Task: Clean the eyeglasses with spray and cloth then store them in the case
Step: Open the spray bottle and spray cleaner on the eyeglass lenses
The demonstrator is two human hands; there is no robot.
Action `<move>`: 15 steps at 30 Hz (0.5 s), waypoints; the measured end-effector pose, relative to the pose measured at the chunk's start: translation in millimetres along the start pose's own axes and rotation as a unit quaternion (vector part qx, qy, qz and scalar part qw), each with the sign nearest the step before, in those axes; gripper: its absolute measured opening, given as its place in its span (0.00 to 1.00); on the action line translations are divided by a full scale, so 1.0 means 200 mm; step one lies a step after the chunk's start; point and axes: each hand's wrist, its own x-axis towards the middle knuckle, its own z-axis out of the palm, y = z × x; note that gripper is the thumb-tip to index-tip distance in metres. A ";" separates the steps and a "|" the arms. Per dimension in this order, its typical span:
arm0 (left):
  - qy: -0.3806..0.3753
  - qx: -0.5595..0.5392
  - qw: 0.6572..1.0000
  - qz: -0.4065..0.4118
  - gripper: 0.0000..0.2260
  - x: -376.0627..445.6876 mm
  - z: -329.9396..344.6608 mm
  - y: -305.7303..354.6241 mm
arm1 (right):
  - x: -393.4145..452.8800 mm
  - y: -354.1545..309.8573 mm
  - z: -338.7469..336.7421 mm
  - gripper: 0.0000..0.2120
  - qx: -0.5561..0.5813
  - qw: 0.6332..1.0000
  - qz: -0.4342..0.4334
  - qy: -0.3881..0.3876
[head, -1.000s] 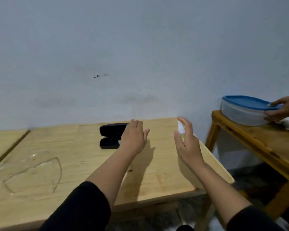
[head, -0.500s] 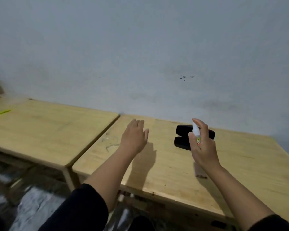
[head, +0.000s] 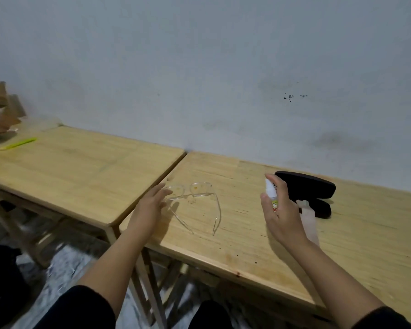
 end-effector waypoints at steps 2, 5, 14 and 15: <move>0.014 -0.005 1.000 0.009 0.13 0.03 0.02 0.00 | 0.00 0.00 0.01 0.18 -0.001 1.000 0.008 -0.003; 0.024 -0.025 0.999 0.029 0.10 0.07 0.05 0.01 | 0.00 0.00 0.01 0.18 0.001 1.000 0.012 -0.007; 0.047 -0.080 0.996 0.005 0.09 0.09 0.09 0.06 | -0.01 0.02 -0.02 0.18 -0.006 1.000 0.026 -0.001; 0.053 -0.095 0.994 -0.013 0.11 0.10 0.09 0.08 | -0.01 0.02 -0.02 0.18 -0.004 1.000 0.027 0.001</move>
